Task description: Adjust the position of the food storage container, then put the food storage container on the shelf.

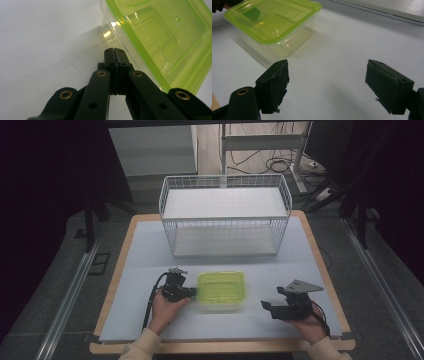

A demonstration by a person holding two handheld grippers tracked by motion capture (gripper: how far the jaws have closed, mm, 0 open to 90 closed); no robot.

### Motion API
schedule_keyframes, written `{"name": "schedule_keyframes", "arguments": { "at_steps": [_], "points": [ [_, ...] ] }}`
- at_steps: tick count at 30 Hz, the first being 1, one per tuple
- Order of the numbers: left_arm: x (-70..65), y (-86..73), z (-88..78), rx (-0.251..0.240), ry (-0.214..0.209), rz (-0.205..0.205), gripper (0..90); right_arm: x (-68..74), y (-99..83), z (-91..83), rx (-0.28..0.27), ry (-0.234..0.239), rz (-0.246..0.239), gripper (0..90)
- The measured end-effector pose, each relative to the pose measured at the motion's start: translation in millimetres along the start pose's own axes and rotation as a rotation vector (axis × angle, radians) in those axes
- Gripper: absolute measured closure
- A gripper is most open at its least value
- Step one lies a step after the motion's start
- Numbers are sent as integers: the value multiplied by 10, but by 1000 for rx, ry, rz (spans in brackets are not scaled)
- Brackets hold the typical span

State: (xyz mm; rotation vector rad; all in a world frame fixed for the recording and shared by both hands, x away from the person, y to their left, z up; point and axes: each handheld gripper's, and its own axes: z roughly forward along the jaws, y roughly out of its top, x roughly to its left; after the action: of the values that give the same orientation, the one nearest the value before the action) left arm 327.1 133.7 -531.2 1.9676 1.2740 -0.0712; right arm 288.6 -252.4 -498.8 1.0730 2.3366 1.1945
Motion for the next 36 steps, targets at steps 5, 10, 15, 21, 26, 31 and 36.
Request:
{"name": "schedule_keyframes", "arguments": {
  "at_steps": [5,10,15,21,26,31,36],
  "points": [
    [75,-36,-179,-29,5,-19,900,-8,13,-35,-41,-19,22,161],
    [108,-104,-458,-92,-13,-29,900,-19,16,-45,-82,15,56,149],
    [119,-135,-642,-133,-16,-36,900,-2,18,-30,-83,28,50,149],
    [70,-231,-756,-141,-4,-11,816,-24,17,-24,-86,42,62,155],
    [33,-237,-836,-171,-39,-26,524,-10,26,-6,-82,66,71,155],
    [-19,-212,-846,-165,-78,-40,433,3,64,30,-74,94,88,175],
    [-35,-166,-804,-148,-108,-48,397,-7,121,64,-74,133,130,200]
  ]
}}
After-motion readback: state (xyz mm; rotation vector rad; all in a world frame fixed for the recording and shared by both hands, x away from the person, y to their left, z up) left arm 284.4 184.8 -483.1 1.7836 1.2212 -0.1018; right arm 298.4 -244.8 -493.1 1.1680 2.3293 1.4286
